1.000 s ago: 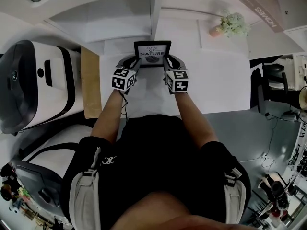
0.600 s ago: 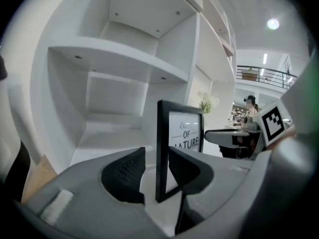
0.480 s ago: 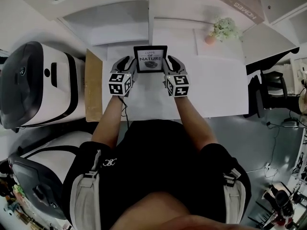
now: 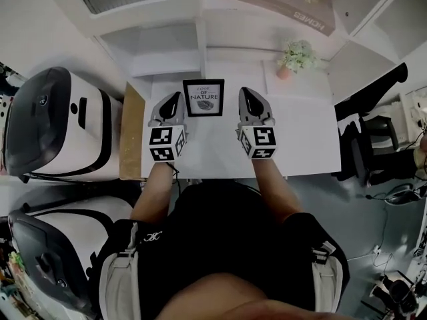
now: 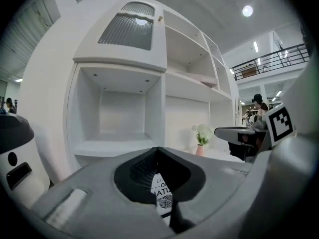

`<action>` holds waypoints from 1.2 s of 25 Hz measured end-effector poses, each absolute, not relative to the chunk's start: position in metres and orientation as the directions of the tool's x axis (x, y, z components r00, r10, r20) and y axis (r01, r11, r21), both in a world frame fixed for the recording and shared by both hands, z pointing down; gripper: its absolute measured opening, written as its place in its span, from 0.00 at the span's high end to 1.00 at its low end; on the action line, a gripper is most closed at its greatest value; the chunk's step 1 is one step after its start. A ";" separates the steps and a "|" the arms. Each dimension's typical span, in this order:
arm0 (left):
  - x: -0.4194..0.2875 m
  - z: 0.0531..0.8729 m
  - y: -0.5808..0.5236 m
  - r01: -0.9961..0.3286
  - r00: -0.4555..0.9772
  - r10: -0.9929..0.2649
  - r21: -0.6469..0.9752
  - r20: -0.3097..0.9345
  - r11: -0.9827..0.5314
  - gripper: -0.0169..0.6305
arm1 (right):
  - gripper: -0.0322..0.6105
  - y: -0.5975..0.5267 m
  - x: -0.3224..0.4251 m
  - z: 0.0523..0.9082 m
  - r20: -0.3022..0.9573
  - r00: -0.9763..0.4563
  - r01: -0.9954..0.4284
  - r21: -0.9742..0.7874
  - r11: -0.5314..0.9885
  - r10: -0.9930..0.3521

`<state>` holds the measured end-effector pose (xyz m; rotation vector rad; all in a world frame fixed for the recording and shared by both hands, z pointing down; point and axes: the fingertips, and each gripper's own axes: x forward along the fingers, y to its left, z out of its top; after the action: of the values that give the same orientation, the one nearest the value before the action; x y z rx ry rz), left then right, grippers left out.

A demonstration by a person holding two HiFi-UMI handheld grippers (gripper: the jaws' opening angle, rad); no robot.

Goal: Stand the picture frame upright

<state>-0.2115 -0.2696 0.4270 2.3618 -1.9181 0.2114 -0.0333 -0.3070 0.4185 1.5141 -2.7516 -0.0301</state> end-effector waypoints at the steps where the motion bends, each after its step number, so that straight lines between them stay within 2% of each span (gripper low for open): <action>1: -0.206 0.419 -0.265 -0.978 0.200 -0.967 -0.018 0.158 -0.206 0.95 | 0.95 -0.303 -0.027 0.409 -0.029 -0.530 -0.848 0.018 0.530 -0.847; 7: -0.176 0.397 -0.242 -0.974 0.224 -0.966 0.052 0.129 -0.219 0.95 | 0.95 -0.280 0.013 0.383 -0.059 -0.493 -0.870 0.018 0.493 -0.868; 12: -0.167 0.392 -0.240 -0.976 0.217 -0.968 0.025 0.128 -0.216 0.95 | 0.95 -0.277 0.030 0.383 -0.061 -0.478 -0.878 0.002 0.479 -0.876; 30: -0.158 0.386 -0.236 -0.977 0.210 -0.969 -0.002 0.127 -0.212 0.95 | 0.95 -0.281 0.033 0.386 -0.053 -0.492 -0.870 -0.013 0.493 -0.869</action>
<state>-0.1578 -0.2359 0.3855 2.3815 -1.9202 0.1545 0.0326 -0.2809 0.3859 1.6089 -2.7597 -0.0244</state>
